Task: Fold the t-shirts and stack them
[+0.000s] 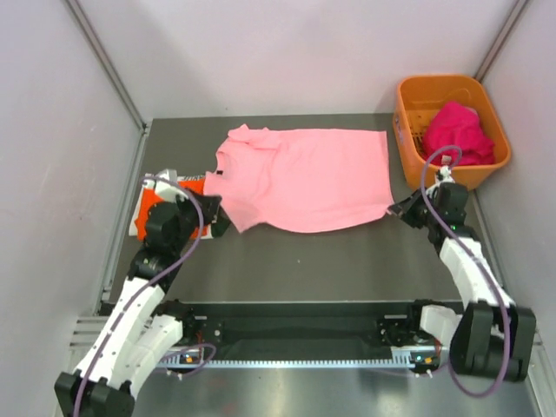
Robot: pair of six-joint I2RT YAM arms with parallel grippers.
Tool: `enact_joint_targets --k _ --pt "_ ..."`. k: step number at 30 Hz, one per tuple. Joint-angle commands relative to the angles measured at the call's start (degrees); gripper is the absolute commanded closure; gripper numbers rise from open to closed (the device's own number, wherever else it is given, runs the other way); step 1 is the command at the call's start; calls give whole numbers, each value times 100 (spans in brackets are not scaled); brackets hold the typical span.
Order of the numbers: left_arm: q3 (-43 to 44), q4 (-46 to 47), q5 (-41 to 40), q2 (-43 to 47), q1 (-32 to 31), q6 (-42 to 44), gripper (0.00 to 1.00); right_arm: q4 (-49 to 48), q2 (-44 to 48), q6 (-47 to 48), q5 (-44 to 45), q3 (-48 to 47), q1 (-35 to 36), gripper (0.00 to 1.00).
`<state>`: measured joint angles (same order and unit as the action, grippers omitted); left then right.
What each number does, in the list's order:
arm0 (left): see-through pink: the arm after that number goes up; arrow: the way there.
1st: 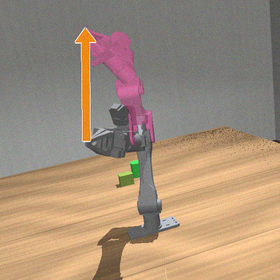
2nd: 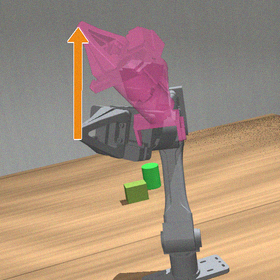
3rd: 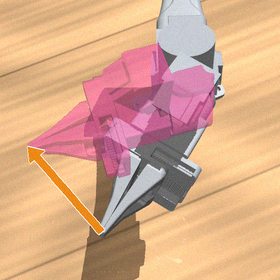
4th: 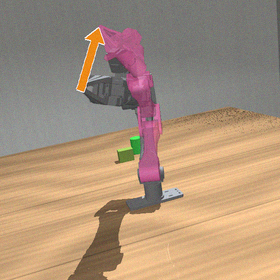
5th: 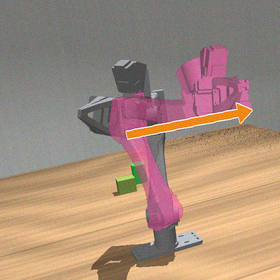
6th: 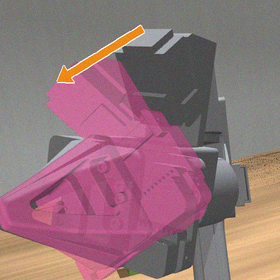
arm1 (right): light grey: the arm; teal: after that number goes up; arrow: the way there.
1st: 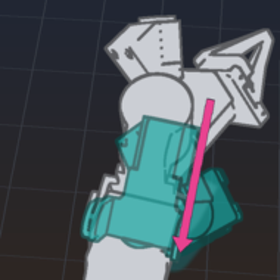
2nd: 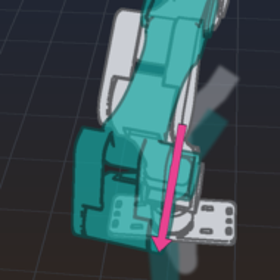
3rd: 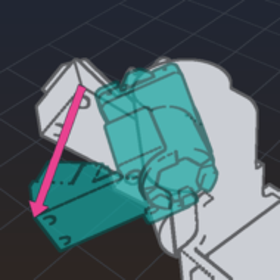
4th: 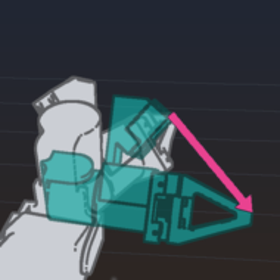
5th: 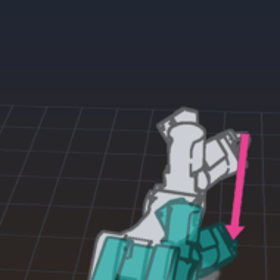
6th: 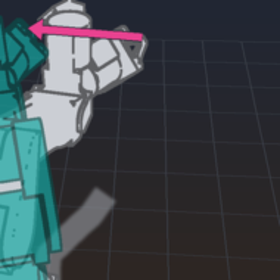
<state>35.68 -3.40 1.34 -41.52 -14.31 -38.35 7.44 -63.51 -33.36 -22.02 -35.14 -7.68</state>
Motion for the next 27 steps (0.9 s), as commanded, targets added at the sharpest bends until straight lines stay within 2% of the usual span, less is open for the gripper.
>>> enact_joint_targets --k 1,6,10,14,18,23,27 --pt "-386 -732 313 712 7 126 100 512 898 357 339 331 -32 100" --pt "-720 -1215 559 1479 7 -138 100 1329 1761 331 883 612 -32 100" --pt "-703 -1260 438 1384 7 -120 100 1357 2070 479 1059 640 30 100" --pt "-502 -926 349 717 7 20 100 1304 1536 612 1357 394 179 100" --pt "-62 -943 -80 -441 7 -58 100 1058 771 656 1428 95 232 100" --pt "429 -637 -82 -1138 15 -120 100 741 23 603 1569 -212 276 100" --pt "852 -557 -486 -1717 15 -59 100 662 -364 603 1719 -625 320 100"
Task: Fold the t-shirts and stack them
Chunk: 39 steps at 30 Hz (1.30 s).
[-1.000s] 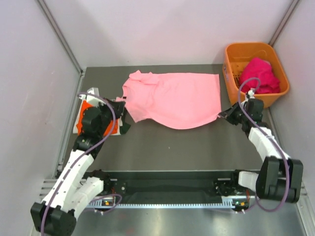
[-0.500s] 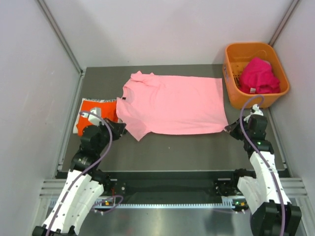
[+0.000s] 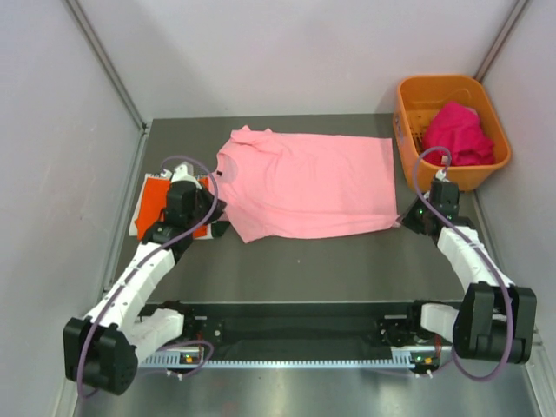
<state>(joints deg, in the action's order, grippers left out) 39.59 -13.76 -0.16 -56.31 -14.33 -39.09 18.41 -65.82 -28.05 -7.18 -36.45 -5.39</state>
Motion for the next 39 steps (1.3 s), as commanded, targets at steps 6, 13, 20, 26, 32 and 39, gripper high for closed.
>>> enact_joint_targets --k 6,13,20,26,32,39 --pt "997 708 -554 -862 18 130 100 -488 -712 63 366 -1056 161 100" --pt "1796 866 -695 -1522 18 305 100 -418 -1222 72 621 -1505 380 100" --pt "2421 945 -801 -2076 35 376 100 -339 -1486 81 849 -1796 495 100" --pt "2781 954 -845 -2445 53 420 100 -356 -1679 54 955 -1927 495 99" --pt "3072 954 -678 -2902 97 402 100 -356 -1846 -16 1043 -2059 495 99" --pt "3239 1051 -687 -3175 132 429 100 -409 -1899 -51 1149 -2033 495 99"
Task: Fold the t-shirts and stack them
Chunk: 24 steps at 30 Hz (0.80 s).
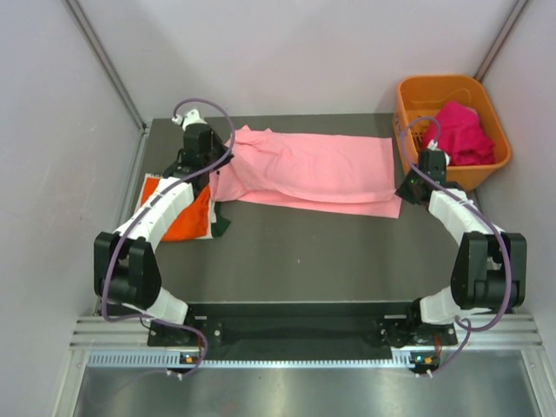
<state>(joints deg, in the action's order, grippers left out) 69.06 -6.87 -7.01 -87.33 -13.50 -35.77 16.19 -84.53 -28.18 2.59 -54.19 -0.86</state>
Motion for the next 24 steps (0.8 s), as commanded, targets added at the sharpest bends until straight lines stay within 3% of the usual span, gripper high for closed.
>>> enact_joint_targets --k 1,24 --pt "327 380 6 -117 49 105 100 -221 -28 -55 180 -250 42 99" --pt "1144 494 217 -1295 242 -53 100 -529 -502 -240 479 -346 245 99"
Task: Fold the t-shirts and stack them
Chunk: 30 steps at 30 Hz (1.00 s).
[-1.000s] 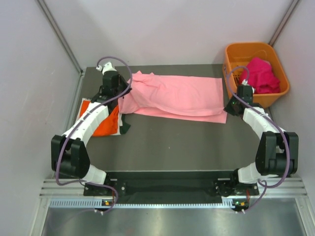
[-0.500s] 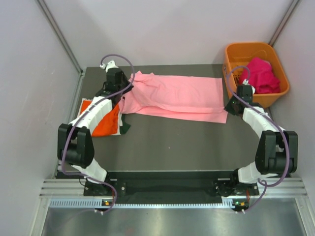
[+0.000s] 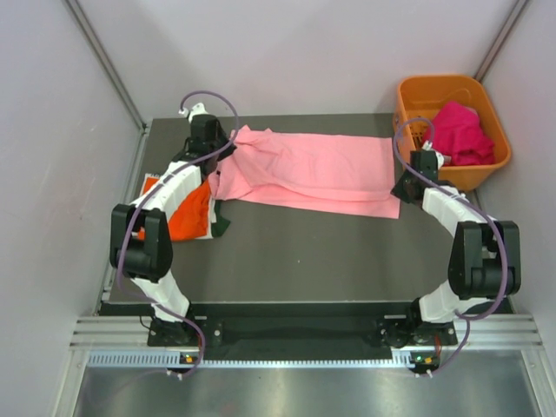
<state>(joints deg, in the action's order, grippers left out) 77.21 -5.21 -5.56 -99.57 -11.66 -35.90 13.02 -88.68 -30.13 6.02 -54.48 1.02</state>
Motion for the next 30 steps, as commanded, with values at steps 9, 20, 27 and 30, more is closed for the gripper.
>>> enact_joint_targets --k 9,20,27,30 --pt "522 390 134 -247 146 -93 100 -273 -272 -72 171 -476 83 99" --pt "998 433 301 -800 199 -75 100 -326 -536 -63 338 -695 188 99" --pt "1279 460 406 -1135 278 -84 100 -291 -764 -37 373 -933 223 94" --pt "1489 477 1151 -1284 340 143 82 -229 -660 -11 557 -951 250 67"
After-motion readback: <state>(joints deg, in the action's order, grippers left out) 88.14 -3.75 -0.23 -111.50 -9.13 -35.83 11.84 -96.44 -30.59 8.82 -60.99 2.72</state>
